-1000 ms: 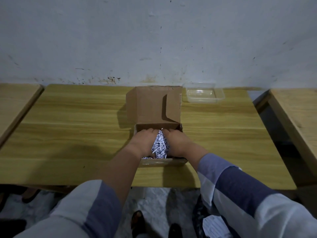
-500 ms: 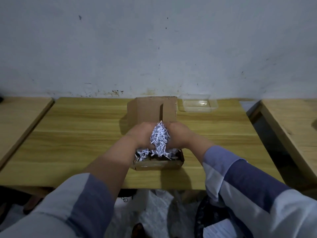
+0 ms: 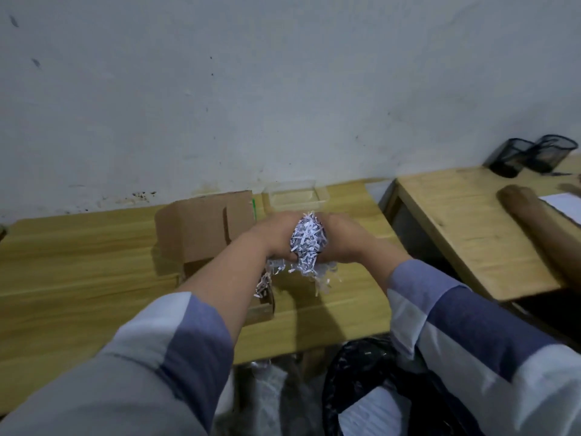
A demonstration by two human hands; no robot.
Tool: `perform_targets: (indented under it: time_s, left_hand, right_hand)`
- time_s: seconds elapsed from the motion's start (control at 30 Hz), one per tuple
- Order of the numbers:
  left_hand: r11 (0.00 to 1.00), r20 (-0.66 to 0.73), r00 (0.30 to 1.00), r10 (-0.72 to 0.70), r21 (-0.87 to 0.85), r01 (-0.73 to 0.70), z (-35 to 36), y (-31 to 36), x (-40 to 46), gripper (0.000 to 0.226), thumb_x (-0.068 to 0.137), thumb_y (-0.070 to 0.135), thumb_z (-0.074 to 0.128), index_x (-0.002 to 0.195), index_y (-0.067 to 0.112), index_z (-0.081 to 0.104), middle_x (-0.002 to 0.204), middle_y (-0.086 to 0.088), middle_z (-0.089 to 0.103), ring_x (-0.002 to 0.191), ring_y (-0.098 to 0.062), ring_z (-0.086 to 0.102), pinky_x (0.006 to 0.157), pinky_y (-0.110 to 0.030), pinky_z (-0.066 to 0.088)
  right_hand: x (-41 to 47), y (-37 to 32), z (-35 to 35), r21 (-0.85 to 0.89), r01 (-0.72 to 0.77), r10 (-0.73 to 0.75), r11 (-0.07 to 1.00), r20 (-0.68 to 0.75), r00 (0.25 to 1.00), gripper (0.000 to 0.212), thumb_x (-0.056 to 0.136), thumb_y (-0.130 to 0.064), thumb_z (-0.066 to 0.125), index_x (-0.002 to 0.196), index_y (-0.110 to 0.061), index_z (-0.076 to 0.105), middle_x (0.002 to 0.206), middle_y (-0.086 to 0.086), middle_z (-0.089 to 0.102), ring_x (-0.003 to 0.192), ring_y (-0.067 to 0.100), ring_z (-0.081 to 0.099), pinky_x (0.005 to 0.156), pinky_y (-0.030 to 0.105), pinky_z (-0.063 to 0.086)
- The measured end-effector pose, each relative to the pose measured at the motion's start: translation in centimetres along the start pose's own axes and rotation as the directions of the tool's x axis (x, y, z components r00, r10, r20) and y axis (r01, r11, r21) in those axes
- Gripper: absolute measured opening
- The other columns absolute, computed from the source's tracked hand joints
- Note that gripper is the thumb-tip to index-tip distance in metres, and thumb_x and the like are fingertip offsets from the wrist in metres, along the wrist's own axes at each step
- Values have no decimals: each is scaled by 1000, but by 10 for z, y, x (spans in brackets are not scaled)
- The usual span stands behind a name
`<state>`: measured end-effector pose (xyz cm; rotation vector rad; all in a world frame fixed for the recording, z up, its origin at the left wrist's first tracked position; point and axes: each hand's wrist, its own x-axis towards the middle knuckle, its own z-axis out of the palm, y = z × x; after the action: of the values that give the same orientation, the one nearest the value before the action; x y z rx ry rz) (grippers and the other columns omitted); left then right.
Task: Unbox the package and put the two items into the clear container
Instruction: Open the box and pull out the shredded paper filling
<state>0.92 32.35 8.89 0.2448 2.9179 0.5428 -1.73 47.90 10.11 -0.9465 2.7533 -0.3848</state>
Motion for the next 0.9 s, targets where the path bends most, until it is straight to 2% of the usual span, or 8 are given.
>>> perform_targets:
  time_s: [0.07,0.37,0.43,0.53,0.63,0.73,0.8,0.9]
  left_hand:
    - [999,49,998,28,-20,-27,23,7,13,64,62,20,85,121,21,59,121,-4,64,111,-24,60,90,-28,47]
    - [994,223,969,109,-12,-109,104,-6,71,66,69,36,79,128,27,50,117,-6,58,113,-26,52,95,-36,46]
    - [993,228,967,116,7,-121,106,-10,81,70,75,38,74,137,28,44,128,-5,53,123,-26,46,101,-37,42]
    - [983,209,973,95,132,-124,98,-13,88,83,79,32,72,148,28,27,153,0,33,142,-21,26,113,-40,24]
    - [974,169,985,36,215,-72,92,-14,85,98,78,16,74,152,26,10,161,3,9,149,-20,5,119,-47,10]
    - [991,86,995,-50,130,38,90,-12,71,104,79,2,68,153,27,-1,162,4,-6,149,-25,-6,118,-51,2]
    - [988,24,988,-150,27,149,90,-10,59,104,78,-7,63,153,28,0,162,4,-4,148,-30,-3,119,-51,8]
    - [948,-24,955,-296,-132,290,94,-8,43,95,77,-18,52,152,26,13,159,-3,12,143,-33,17,115,-45,26]
  right_hand:
    - [-6,20,15,13,-43,42,999,20,999,69,70,-37,76,129,-15,51,125,11,61,113,32,59,92,37,48]
    - [-3,75,91,195,-304,291,932,95,952,79,68,-40,74,135,-12,42,126,13,58,117,33,53,98,35,44]
    - [2,80,96,230,-358,348,905,83,934,85,64,-35,78,137,-11,40,127,14,55,118,35,50,98,36,42]
    - [11,84,99,241,-435,433,868,63,899,85,61,-36,79,132,-10,41,124,15,56,115,36,51,95,38,44]
    - [16,79,99,235,-464,463,854,63,884,83,64,-40,78,131,-8,40,127,15,54,118,35,49,98,38,41]
    - [14,72,86,264,-453,433,851,132,891,84,70,-37,79,137,-9,37,136,12,50,127,32,44,102,35,36]
    - [8,69,75,360,-418,358,834,225,906,82,70,-36,81,137,-15,40,138,6,52,129,25,46,99,29,38]
    - [-2,64,58,436,-441,283,785,380,880,76,71,-41,79,134,-17,45,128,-4,56,126,18,51,91,21,38]
